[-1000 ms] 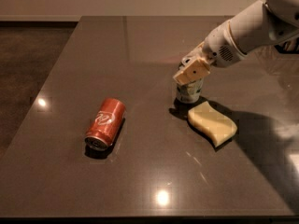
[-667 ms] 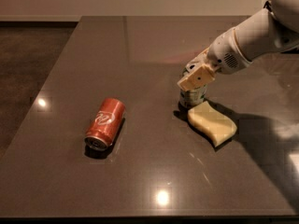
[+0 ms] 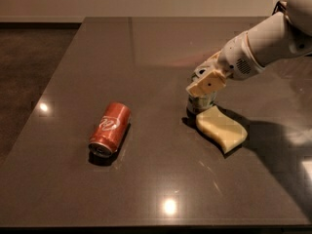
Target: Move 7up can near sponge
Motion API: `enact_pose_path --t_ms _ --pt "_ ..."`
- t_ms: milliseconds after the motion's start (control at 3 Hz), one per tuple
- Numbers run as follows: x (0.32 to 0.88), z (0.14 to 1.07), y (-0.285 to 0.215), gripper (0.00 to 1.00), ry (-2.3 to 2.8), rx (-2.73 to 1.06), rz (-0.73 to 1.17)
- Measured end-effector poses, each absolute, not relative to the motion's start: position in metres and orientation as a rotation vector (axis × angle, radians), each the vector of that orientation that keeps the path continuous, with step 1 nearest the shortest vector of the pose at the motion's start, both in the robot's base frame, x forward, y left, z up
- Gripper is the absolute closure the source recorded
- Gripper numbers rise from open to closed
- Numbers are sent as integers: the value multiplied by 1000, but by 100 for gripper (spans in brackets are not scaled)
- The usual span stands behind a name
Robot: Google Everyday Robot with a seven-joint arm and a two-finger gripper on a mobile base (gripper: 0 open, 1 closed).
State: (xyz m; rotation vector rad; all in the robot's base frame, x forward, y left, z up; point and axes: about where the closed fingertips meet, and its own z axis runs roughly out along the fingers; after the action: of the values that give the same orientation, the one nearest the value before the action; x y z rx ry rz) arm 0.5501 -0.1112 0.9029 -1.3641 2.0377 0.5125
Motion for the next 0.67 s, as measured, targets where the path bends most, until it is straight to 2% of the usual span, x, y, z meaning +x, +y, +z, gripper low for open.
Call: enact_pose_path --t_ms 333,667 --pt "550 903 -110 13 2037 -1366 514" --pt "550 904 -110 0 2037 -1366 514"
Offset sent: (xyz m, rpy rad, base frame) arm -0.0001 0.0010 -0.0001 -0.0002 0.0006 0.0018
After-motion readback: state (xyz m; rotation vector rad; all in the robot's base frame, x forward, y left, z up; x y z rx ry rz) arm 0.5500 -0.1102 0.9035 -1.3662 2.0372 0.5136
